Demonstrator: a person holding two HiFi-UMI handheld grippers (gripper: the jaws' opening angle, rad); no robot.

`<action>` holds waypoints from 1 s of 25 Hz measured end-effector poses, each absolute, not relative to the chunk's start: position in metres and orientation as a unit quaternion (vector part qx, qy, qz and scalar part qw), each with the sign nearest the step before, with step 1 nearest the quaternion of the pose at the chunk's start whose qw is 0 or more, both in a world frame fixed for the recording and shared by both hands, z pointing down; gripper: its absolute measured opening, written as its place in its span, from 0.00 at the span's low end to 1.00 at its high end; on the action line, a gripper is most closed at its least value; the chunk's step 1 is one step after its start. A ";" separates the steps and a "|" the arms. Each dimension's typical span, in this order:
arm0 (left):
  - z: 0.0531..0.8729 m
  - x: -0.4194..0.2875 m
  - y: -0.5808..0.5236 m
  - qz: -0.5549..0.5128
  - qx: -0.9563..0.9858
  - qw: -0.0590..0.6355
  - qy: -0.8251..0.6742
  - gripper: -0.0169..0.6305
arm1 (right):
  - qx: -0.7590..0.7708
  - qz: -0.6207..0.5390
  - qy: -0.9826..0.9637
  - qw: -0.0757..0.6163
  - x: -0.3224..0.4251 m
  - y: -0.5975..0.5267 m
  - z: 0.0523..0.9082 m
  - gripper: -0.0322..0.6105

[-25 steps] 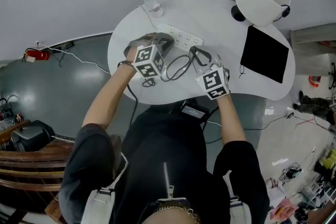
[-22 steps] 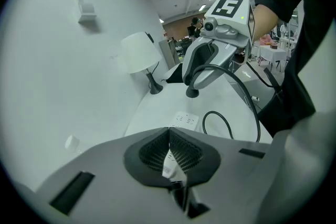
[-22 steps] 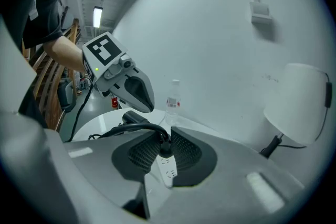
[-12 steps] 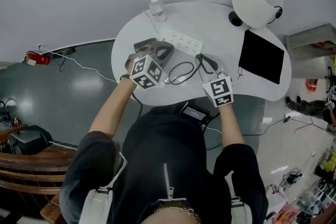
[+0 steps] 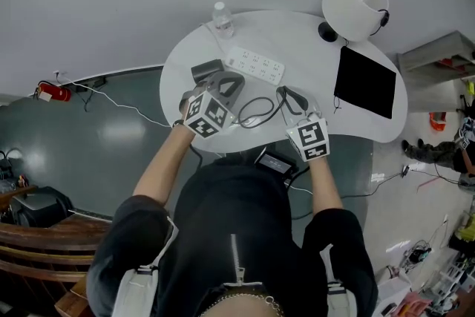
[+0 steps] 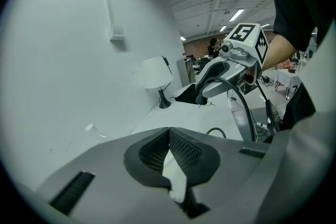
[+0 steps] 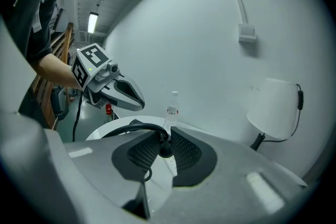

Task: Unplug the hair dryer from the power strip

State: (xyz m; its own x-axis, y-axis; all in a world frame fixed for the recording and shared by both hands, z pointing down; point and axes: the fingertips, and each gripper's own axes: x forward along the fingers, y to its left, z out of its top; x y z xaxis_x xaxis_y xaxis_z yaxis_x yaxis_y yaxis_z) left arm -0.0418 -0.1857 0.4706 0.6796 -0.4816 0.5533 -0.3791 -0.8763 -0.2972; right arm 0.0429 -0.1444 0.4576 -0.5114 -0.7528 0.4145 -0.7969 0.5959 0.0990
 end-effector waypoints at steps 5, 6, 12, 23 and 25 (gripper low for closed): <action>0.468 -0.047 -0.180 -0.321 -0.912 0.082 0.241 0.05 | 0.447 0.047 -0.867 0.216 0.043 -0.136 0.458 0.14; 0.468 -0.047 -0.179 -0.321 -0.912 0.082 0.242 0.05 | 0.448 0.047 -0.866 0.216 0.044 -0.134 0.458 0.14; 0.466 -0.053 -0.173 -0.323 -0.911 0.089 0.242 0.05 | 0.451 0.045 -0.864 0.217 0.044 -0.125 0.458 0.14; 0.470 -0.055 -0.161 -0.325 -0.912 0.086 0.236 0.05 | 0.450 0.045 -0.865 0.217 0.037 -0.117 0.458 0.14; 0.470 -0.056 -0.161 -0.327 -0.911 0.087 0.235 0.05 | 0.450 0.044 -0.865 0.218 0.036 -0.117 0.458 0.14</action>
State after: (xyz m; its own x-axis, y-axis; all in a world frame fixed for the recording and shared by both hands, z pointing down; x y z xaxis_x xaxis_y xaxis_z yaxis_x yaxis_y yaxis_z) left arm -0.0565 -0.1613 0.4704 0.6767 -0.4847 0.5543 -0.3707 -0.8747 -0.3123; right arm 0.0360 -0.1169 0.4578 -0.4996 -0.7589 0.4176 -0.7978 0.5910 0.1196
